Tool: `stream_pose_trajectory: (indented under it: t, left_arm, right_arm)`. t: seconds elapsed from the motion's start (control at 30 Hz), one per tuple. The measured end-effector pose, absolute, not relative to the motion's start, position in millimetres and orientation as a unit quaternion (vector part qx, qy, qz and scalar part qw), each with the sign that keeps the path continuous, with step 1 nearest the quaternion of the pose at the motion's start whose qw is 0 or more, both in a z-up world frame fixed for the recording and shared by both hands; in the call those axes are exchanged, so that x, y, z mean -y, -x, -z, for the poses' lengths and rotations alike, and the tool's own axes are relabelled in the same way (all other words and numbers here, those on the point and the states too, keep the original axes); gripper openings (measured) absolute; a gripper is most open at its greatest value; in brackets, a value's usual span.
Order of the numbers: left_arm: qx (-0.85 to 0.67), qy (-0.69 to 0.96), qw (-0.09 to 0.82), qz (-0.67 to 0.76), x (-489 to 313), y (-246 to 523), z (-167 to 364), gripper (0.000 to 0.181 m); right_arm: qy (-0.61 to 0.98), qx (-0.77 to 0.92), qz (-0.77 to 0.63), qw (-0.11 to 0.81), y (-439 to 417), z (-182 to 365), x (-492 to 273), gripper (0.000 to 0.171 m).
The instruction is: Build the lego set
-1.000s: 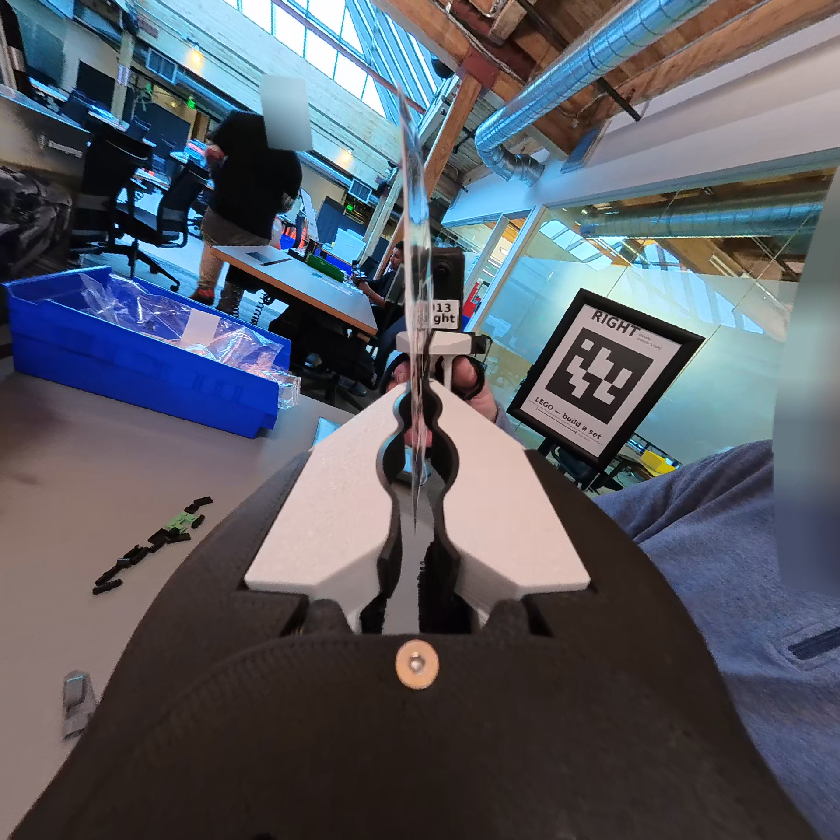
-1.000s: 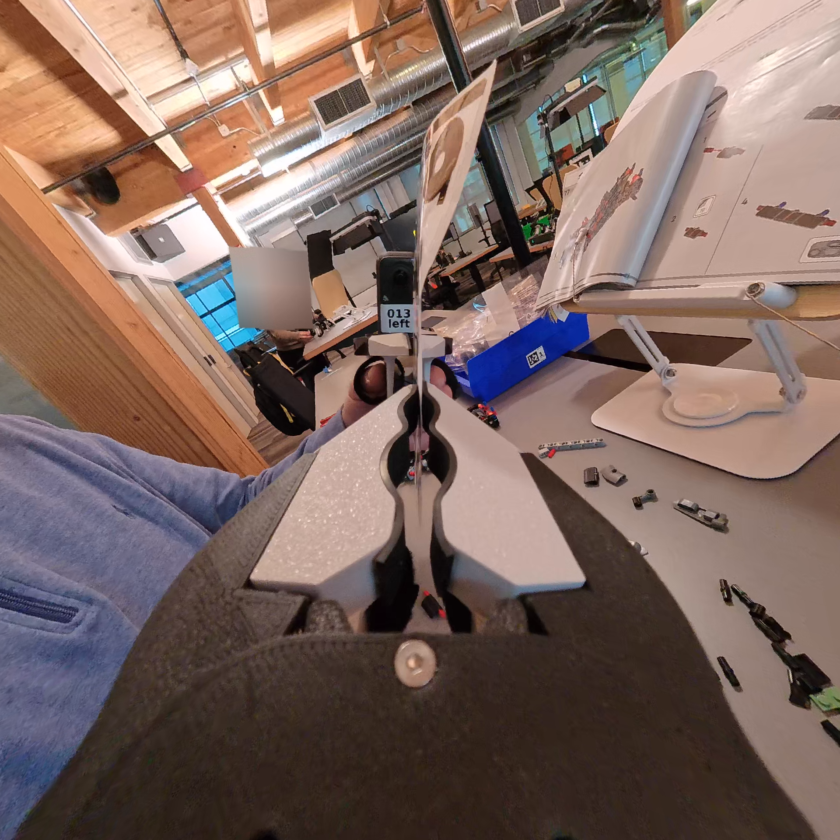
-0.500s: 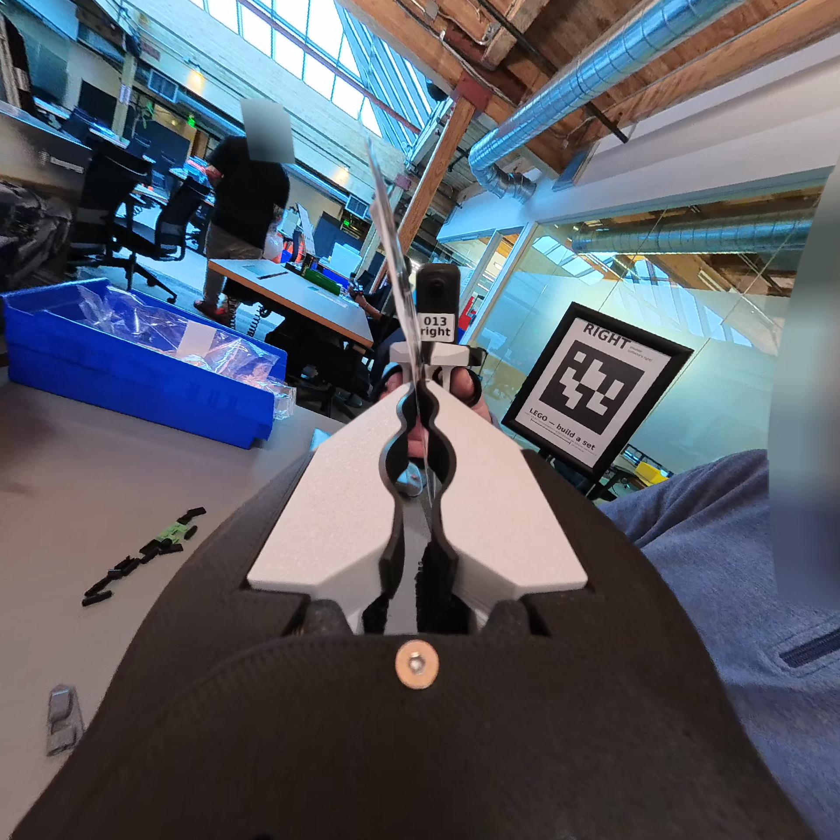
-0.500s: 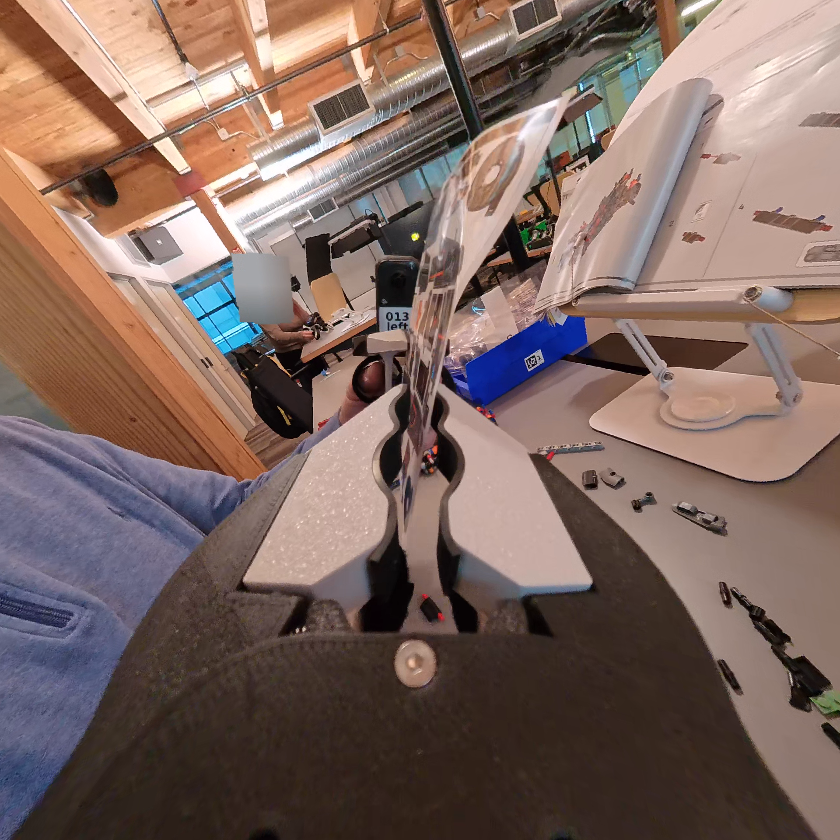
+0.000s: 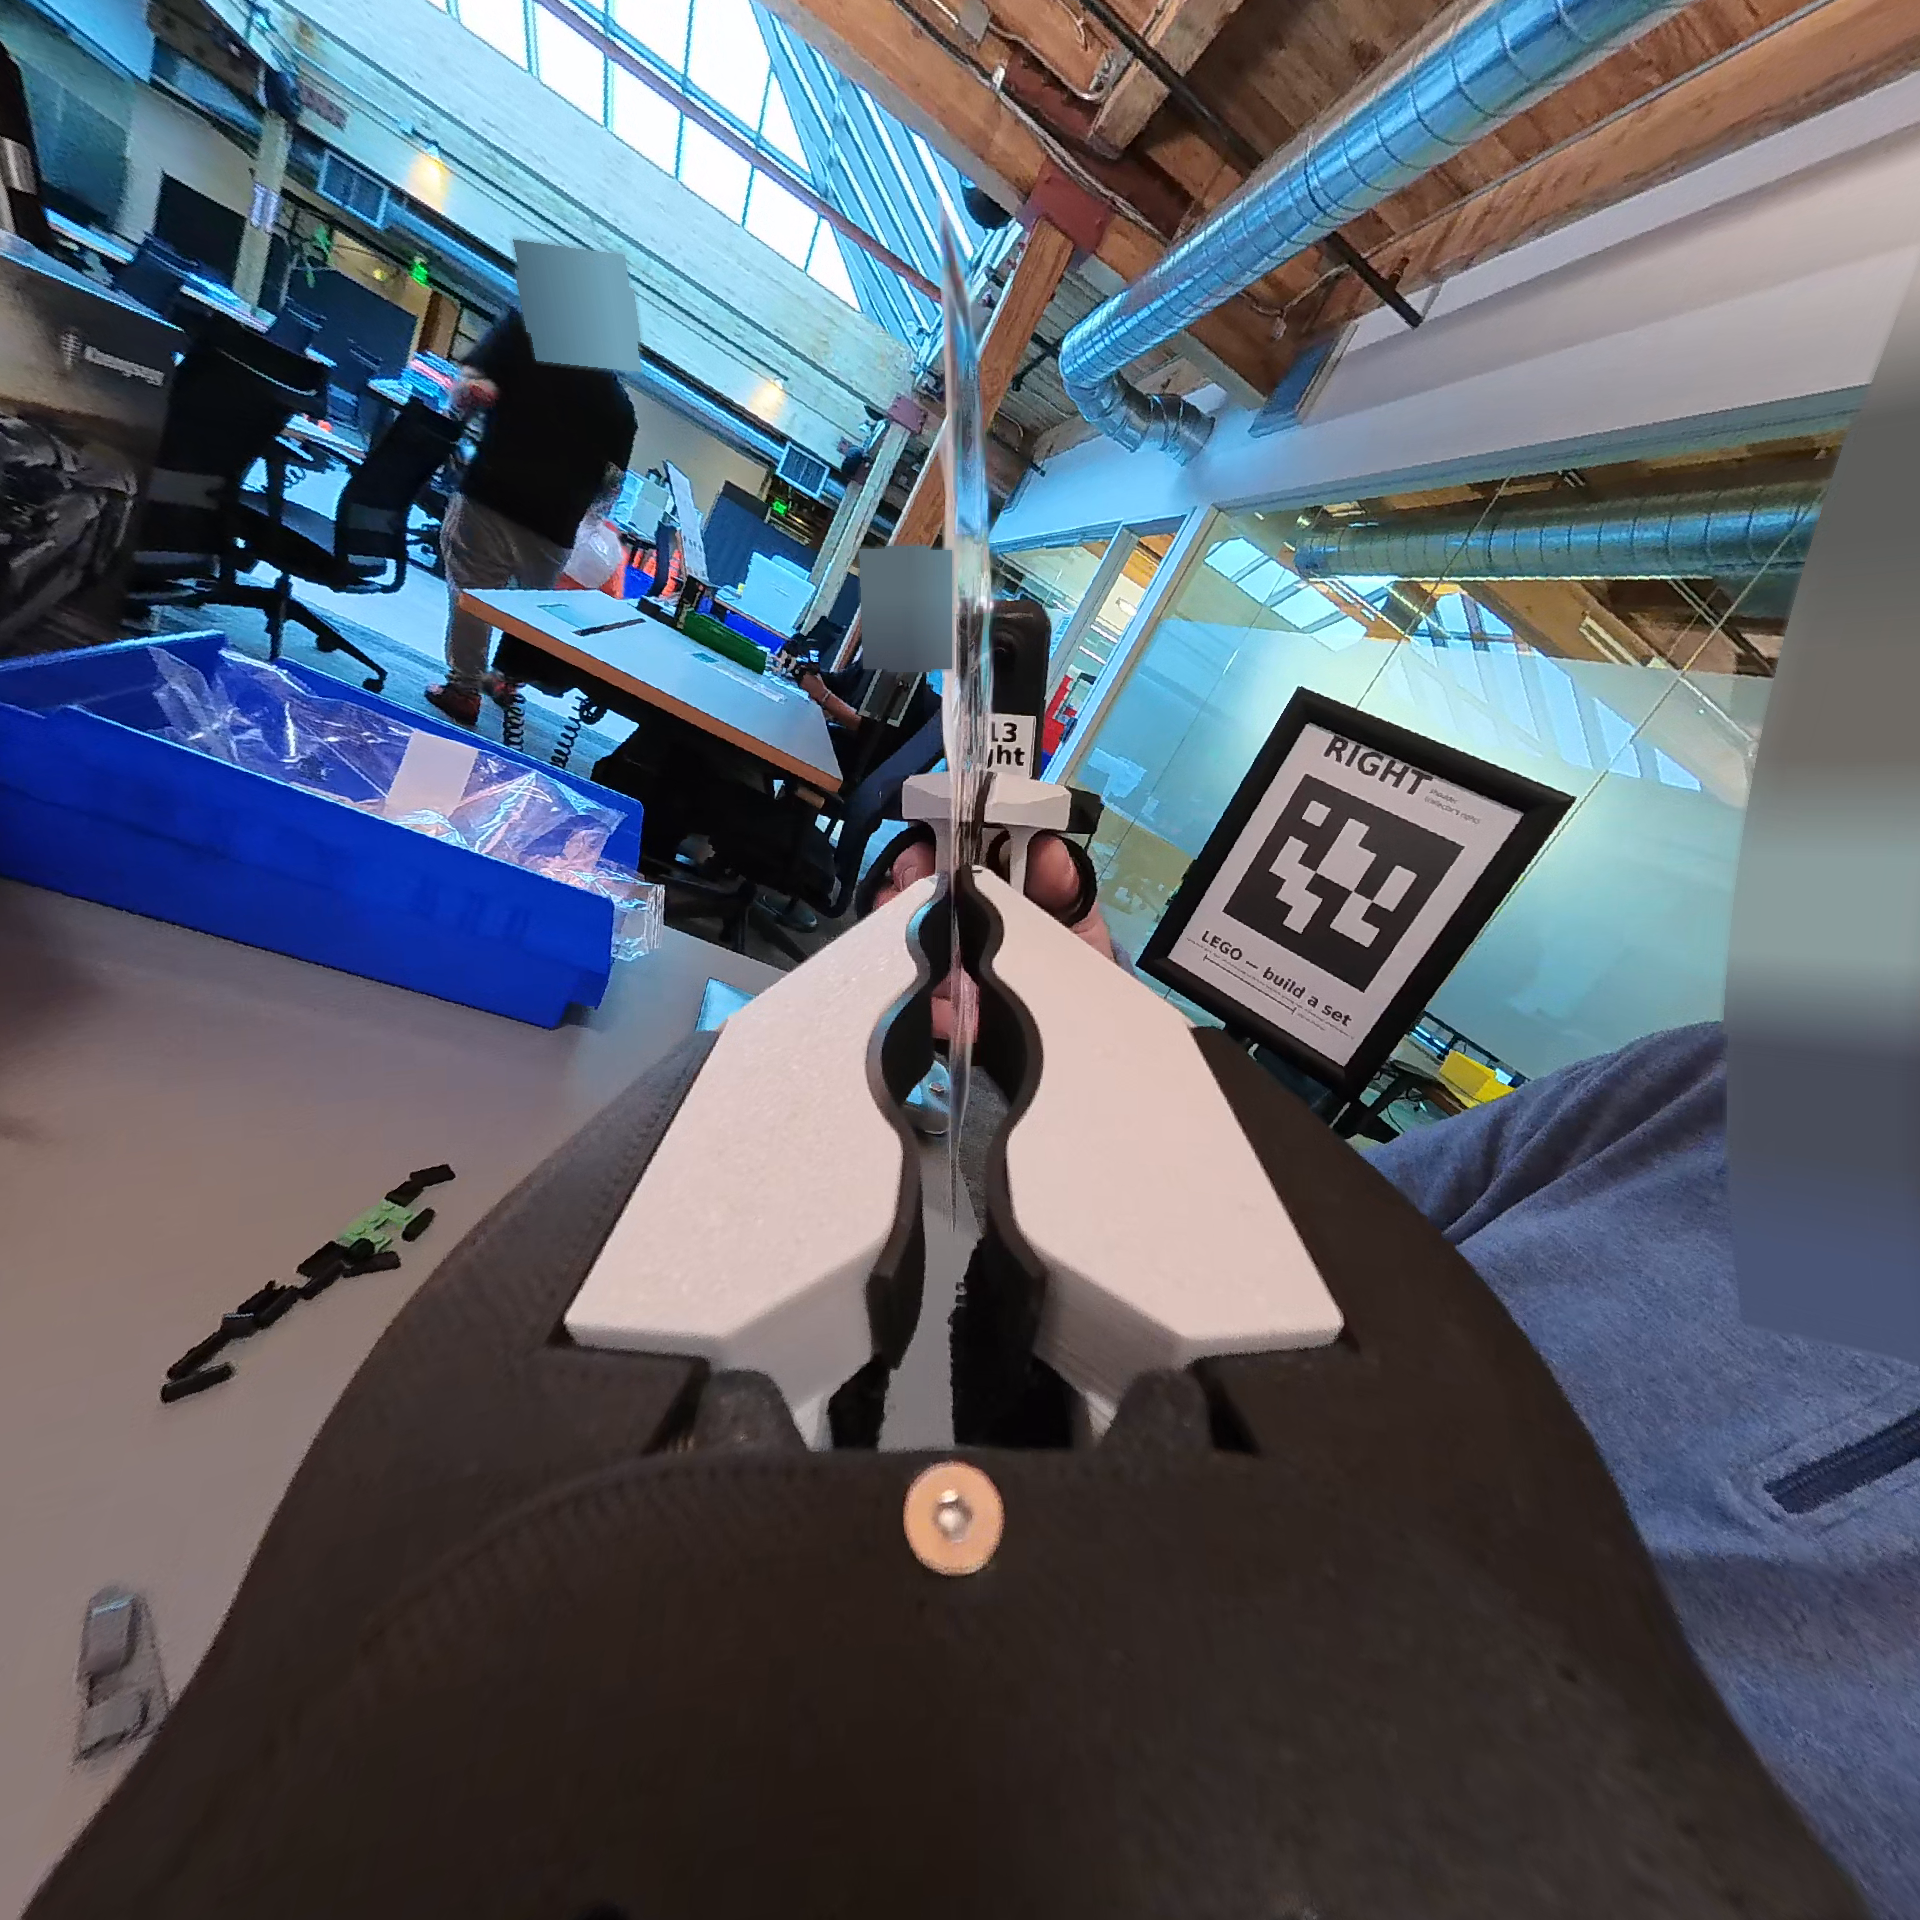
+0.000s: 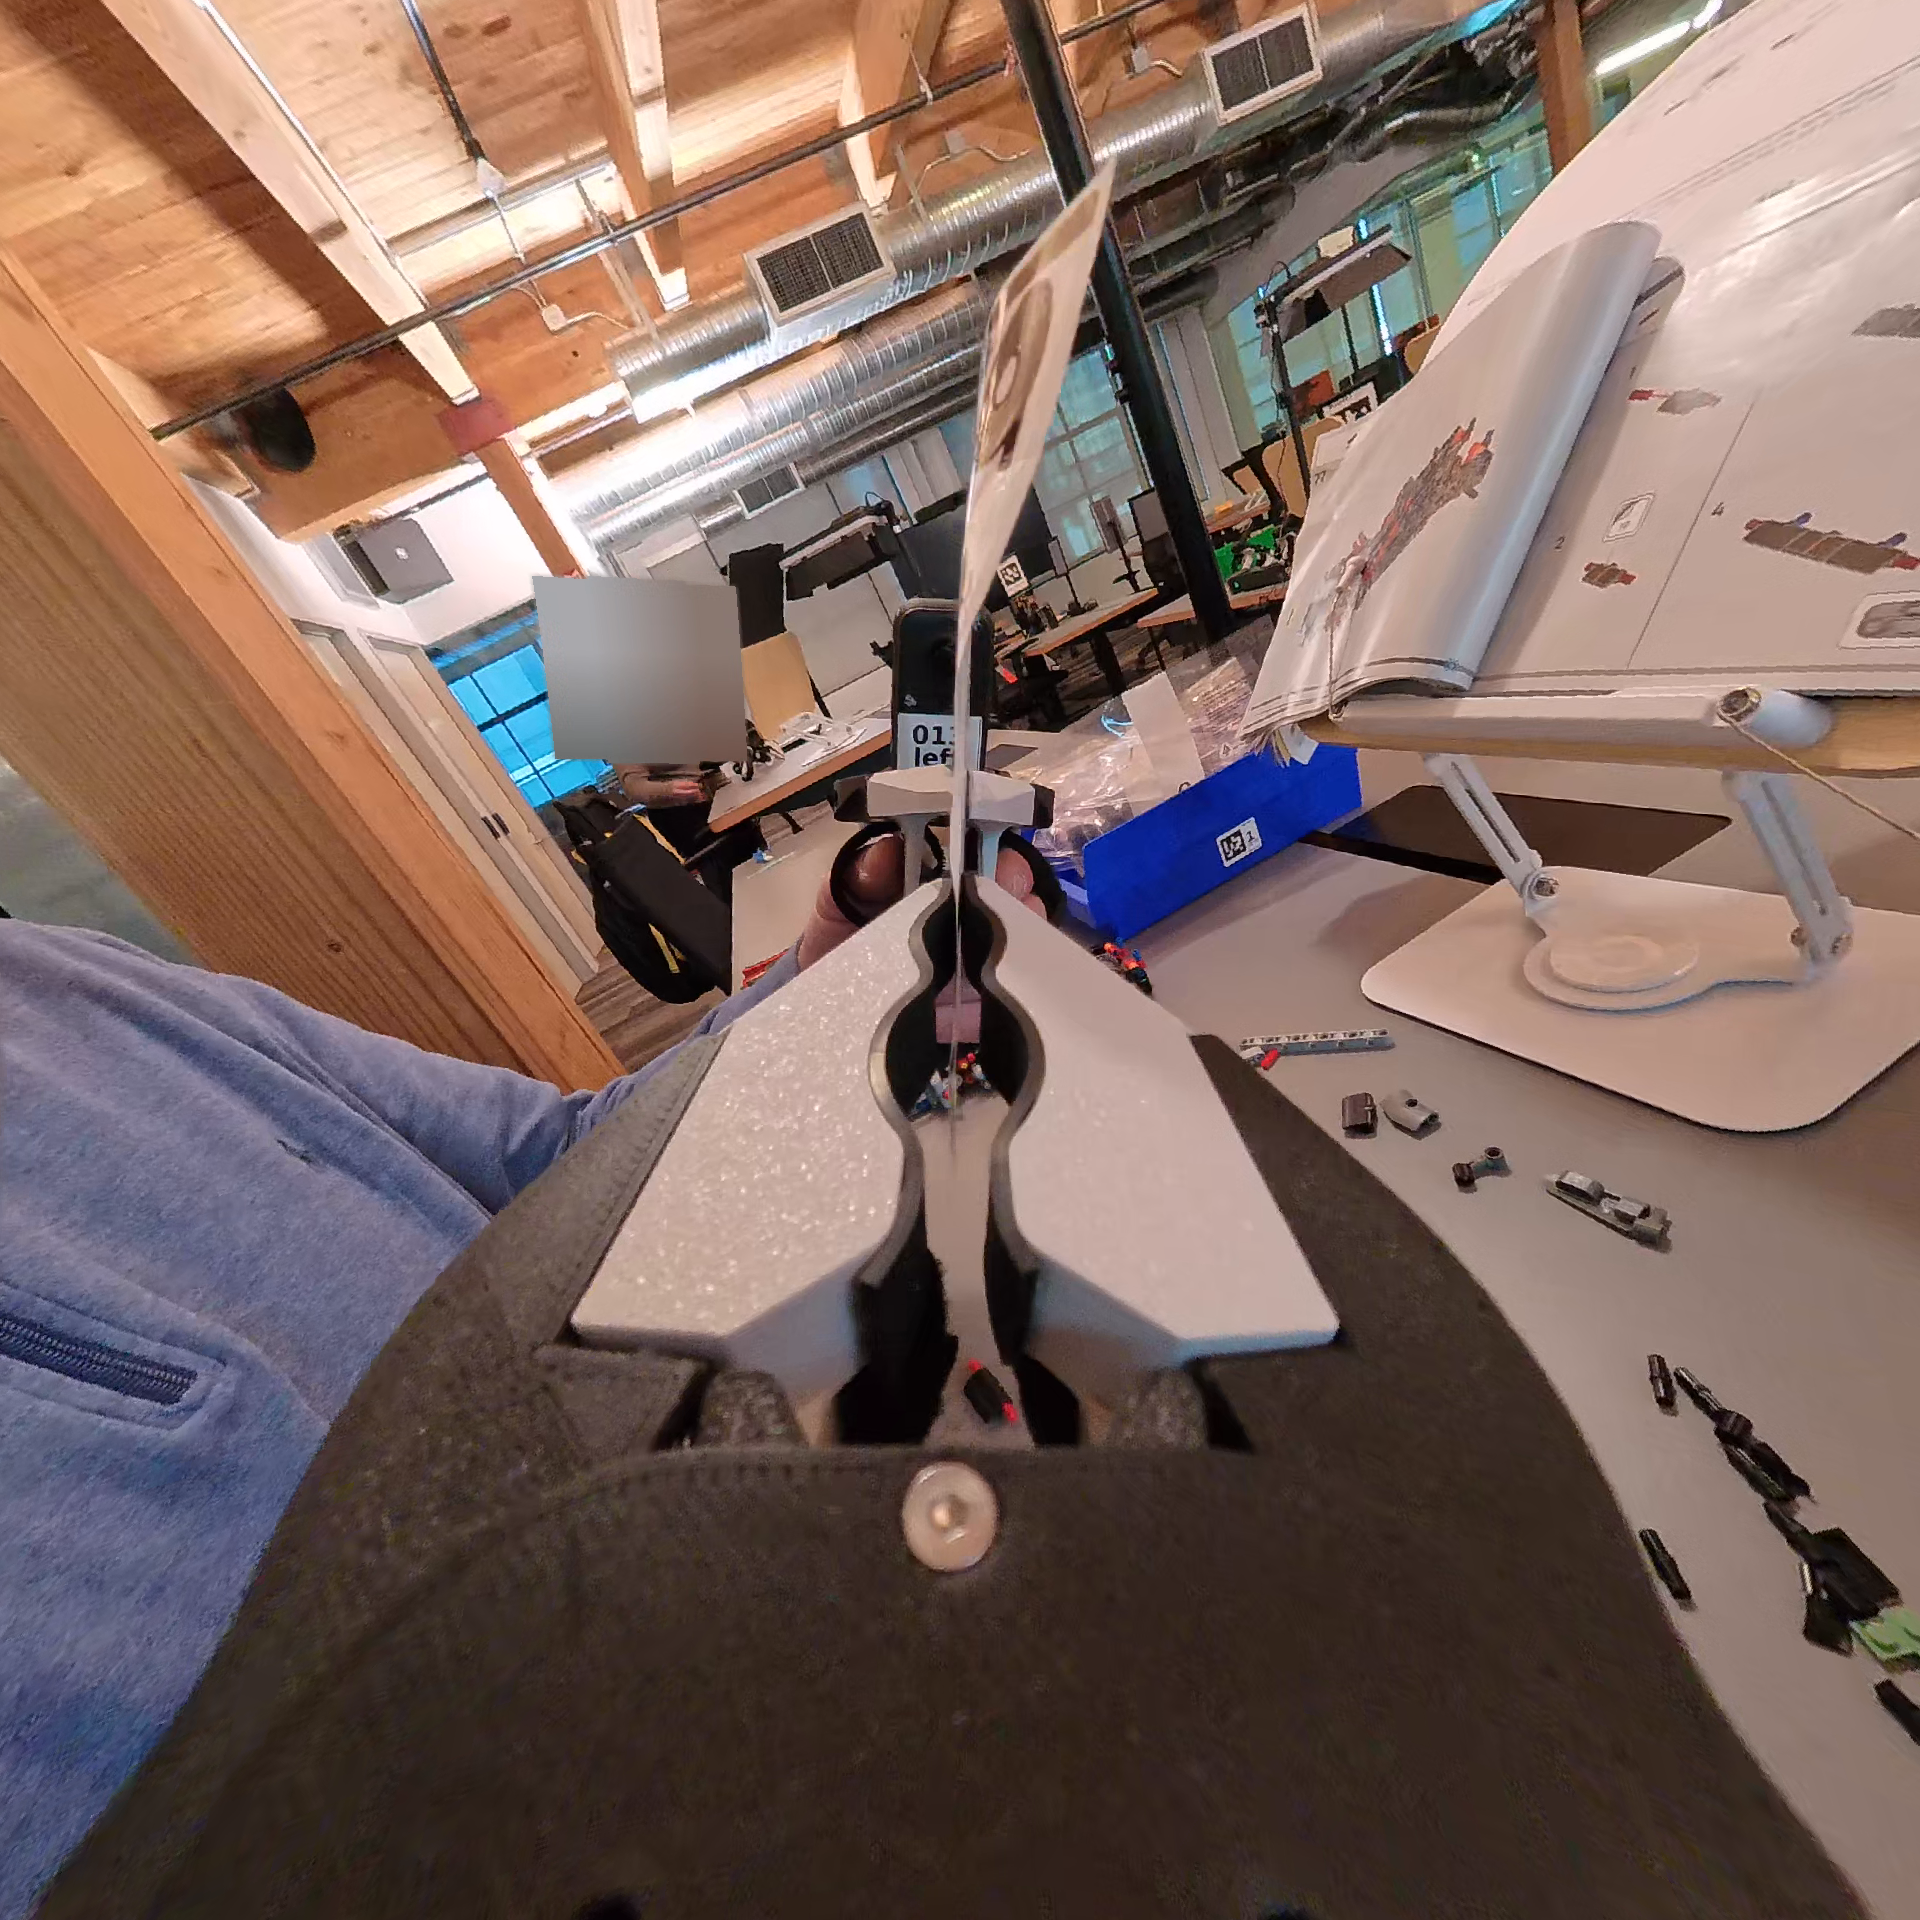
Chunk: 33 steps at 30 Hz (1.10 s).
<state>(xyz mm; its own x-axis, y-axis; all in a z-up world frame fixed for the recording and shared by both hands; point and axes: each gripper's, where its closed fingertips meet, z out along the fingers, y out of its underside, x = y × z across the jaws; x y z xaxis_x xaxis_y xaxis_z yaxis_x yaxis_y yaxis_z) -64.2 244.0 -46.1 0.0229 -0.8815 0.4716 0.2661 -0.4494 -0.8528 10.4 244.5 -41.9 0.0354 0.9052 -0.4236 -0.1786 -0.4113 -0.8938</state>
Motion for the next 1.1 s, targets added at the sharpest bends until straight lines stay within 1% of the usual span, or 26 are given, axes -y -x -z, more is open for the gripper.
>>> stream_pose_trajectory:
  t: [1.1]
  left_arm:
    - [-0.287, 0.557, 0.447, 0.639, -238.9, 59.3, 40.3, 0.000]
  right_arm:
    - [0.572, 0.310, -0.624, 0.434, -15.8, 46.9, -250.0, 0.000]
